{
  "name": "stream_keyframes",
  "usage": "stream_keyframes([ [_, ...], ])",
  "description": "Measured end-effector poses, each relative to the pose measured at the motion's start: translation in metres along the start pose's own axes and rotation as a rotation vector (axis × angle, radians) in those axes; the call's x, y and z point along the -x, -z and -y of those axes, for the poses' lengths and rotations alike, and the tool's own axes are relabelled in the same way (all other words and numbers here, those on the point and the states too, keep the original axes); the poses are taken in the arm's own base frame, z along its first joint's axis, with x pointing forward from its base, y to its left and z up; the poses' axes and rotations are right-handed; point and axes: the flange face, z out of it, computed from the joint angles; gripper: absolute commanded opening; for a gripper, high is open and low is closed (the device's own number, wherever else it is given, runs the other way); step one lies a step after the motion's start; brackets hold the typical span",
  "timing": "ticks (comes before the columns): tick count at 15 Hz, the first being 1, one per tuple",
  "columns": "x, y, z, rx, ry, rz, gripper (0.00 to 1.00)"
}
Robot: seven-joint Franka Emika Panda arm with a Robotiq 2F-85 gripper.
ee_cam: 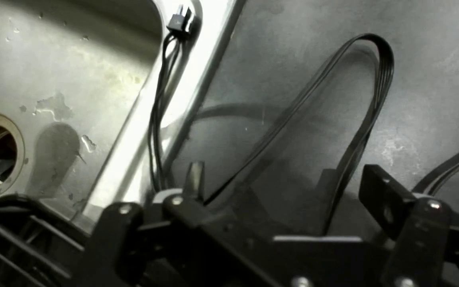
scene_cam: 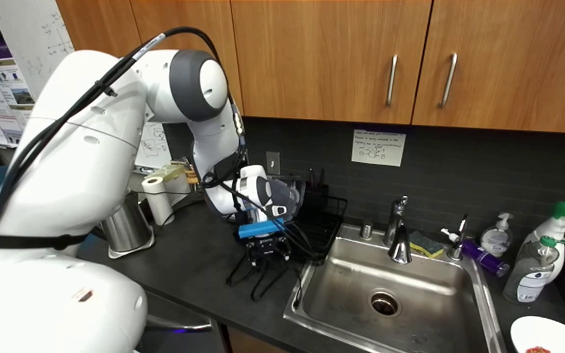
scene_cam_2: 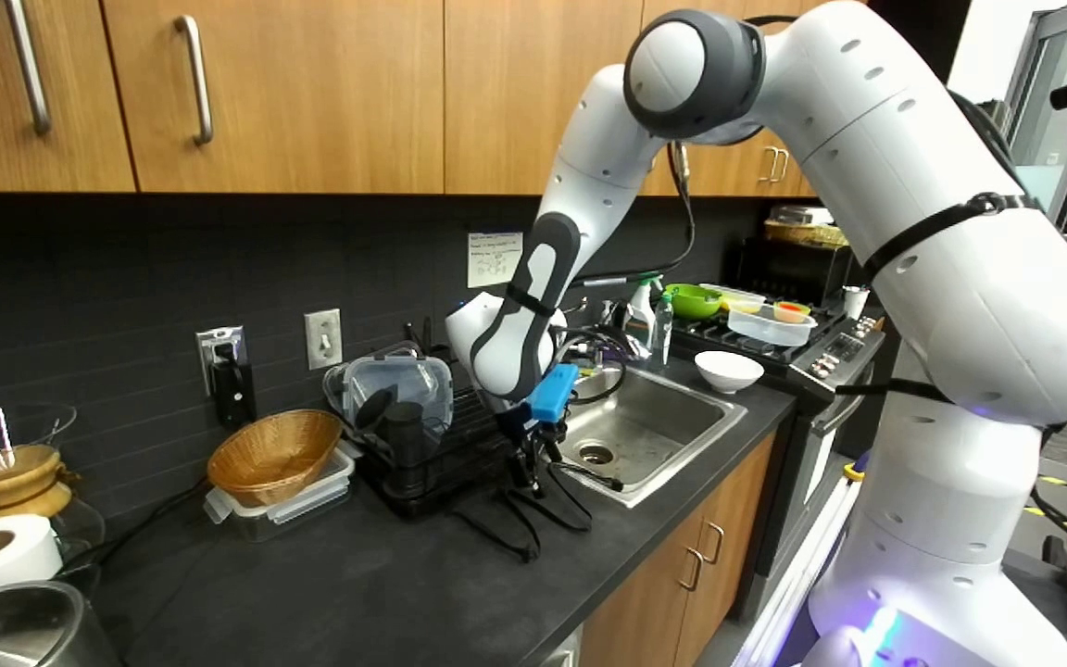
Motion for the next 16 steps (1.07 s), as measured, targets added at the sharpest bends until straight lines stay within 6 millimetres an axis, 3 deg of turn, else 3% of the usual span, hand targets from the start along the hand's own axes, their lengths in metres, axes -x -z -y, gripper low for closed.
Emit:
stream_keyframes([
  [7, -0.012, 0.010, 0.057, 0.070, 0.134, -0.062, 1.00],
  [16, -0.019, 0.019, 0.095, 0.137, 0.245, -0.094, 1.00],
])
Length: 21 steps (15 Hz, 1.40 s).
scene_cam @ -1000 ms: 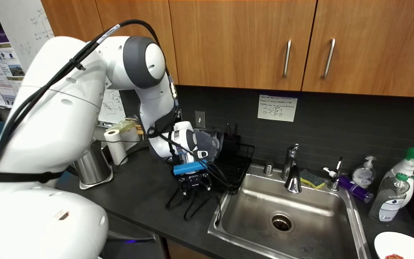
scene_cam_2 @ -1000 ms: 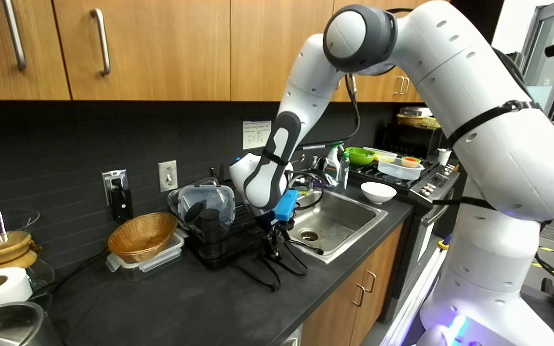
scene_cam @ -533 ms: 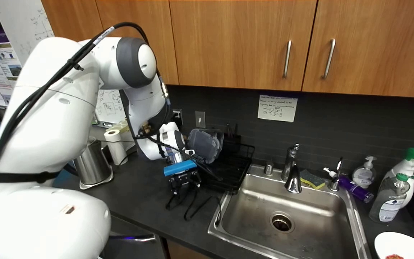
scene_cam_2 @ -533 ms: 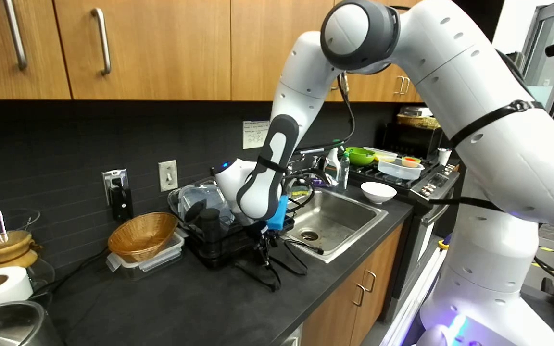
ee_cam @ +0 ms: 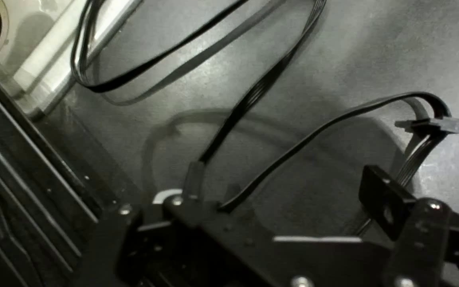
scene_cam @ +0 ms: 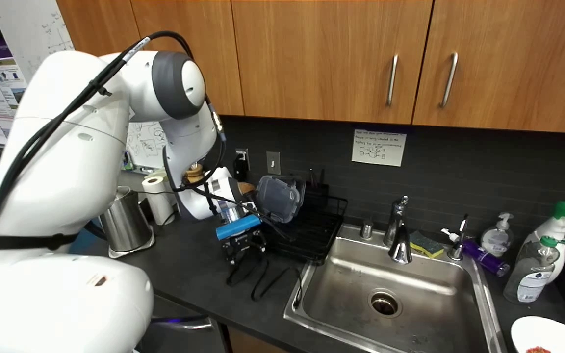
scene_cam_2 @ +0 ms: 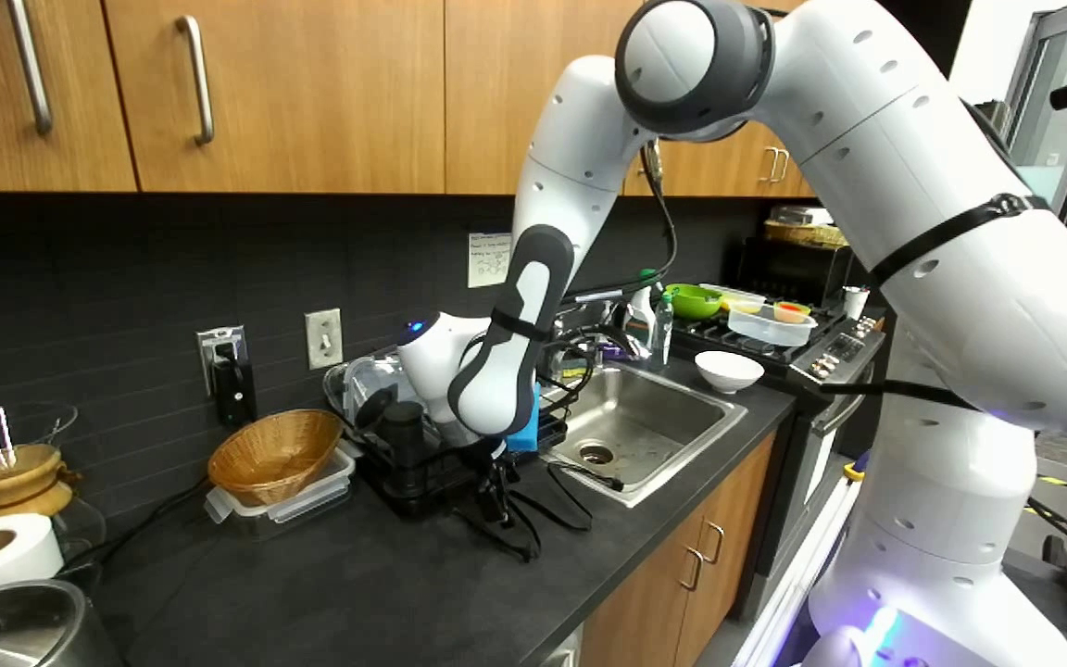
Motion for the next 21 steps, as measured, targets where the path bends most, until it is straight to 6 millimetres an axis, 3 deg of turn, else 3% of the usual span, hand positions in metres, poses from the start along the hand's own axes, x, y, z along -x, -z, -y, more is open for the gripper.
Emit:
stream_keyframes([
  [9, -0.014, 0.013, 0.028, 0.034, 0.089, -0.038, 1.00],
  [21, -0.018, 0.010, 0.034, 0.028, 0.177, -0.044, 1.00],
])
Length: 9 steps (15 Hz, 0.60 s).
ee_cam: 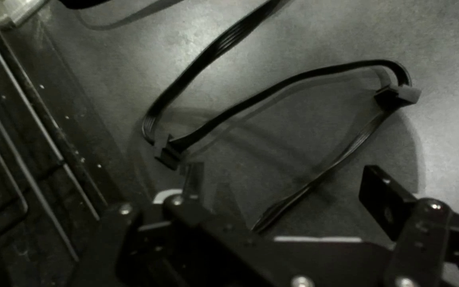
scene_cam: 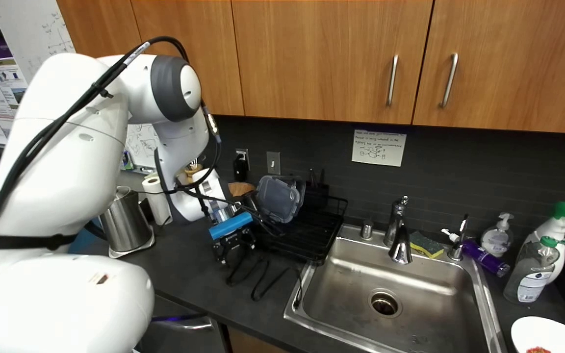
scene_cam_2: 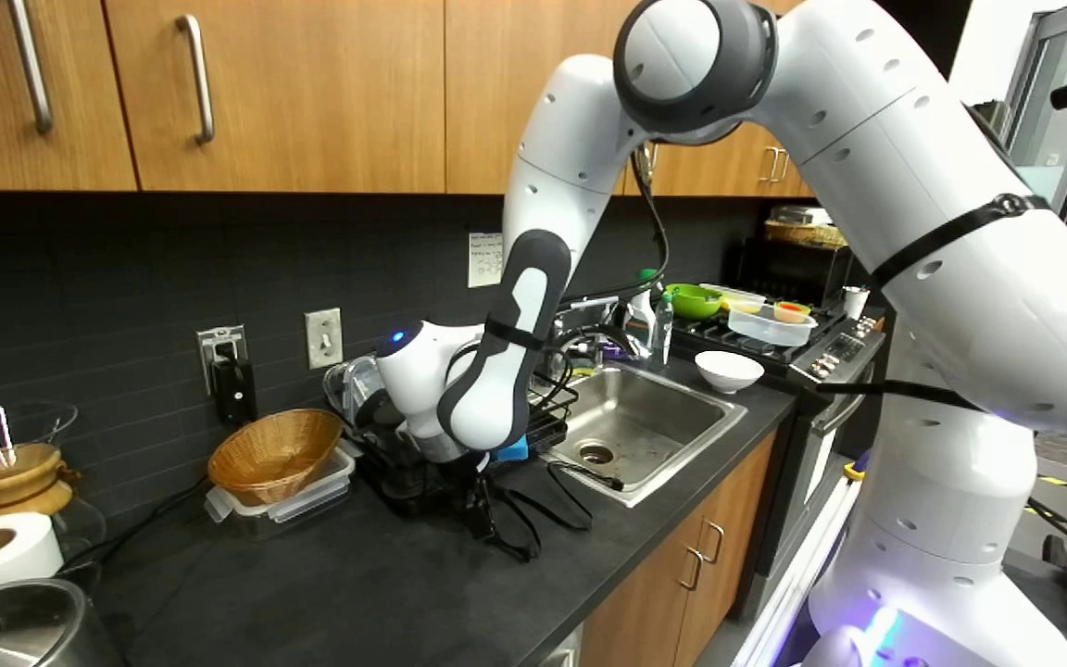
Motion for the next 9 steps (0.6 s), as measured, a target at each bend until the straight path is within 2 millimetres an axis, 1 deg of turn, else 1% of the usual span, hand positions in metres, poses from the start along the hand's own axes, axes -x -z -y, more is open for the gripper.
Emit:
stream_keyframes([
  [3, -0.0046, -0.0080, 0.0014, -0.006, 0.043, 0.008, 1.00],
  [5, -0.0092, -0.0108, -0.0020, -0.005, 0.061, 0.007, 1.00],
  [9, -0.0094, -0.0120, -0.0021, -0.006, 0.063, 0.010, 1.00],
])
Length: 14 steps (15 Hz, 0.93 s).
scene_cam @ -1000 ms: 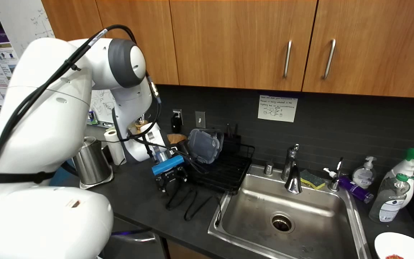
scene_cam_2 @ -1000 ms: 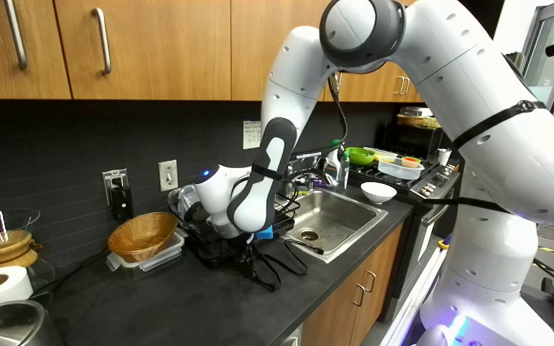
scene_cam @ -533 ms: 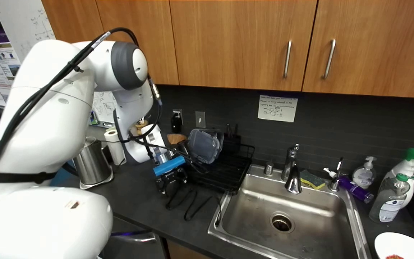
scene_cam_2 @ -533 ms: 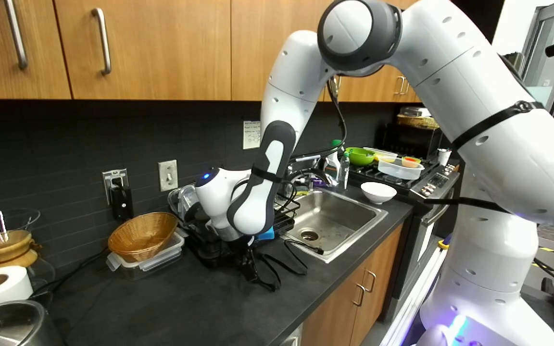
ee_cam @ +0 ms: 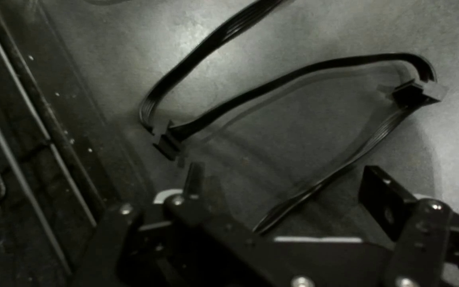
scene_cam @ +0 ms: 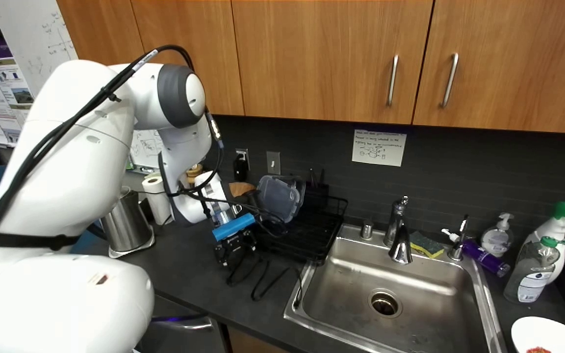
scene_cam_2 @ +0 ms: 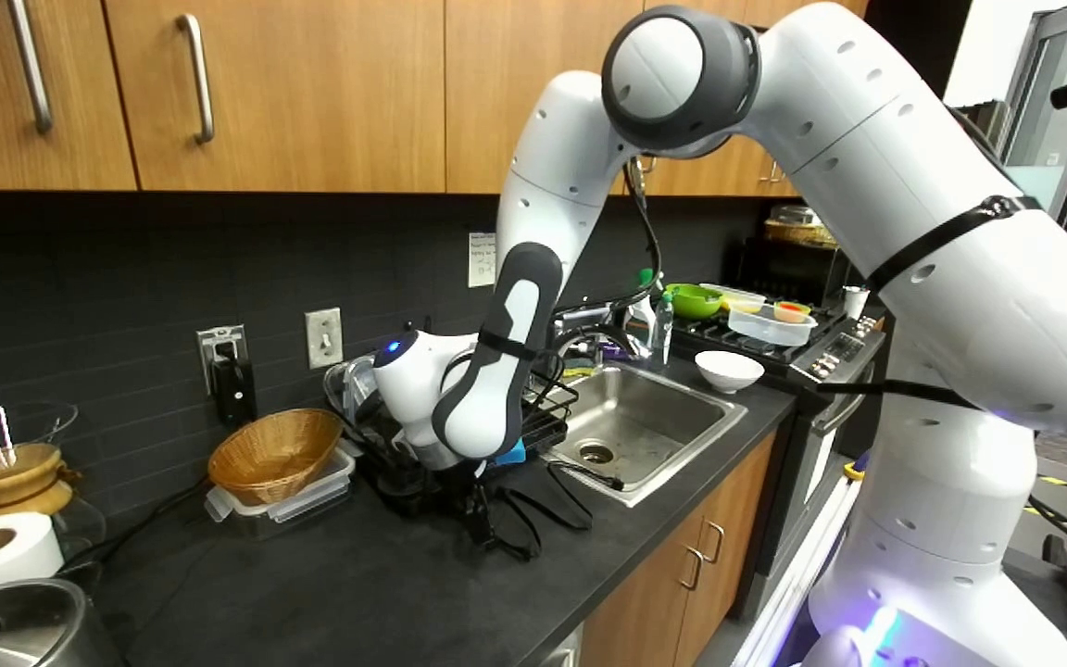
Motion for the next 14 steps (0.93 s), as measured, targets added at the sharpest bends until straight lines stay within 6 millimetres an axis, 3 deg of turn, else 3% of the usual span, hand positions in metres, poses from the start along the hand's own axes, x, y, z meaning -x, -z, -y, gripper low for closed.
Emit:
stream_keyframes([
  [7, 0.000, -0.001, 0.001, 0.001, 0.002, -0.003, 1.00],
  [14, 0.001, 0.003, 0.016, 0.078, 0.127, -0.088, 1.00],
])
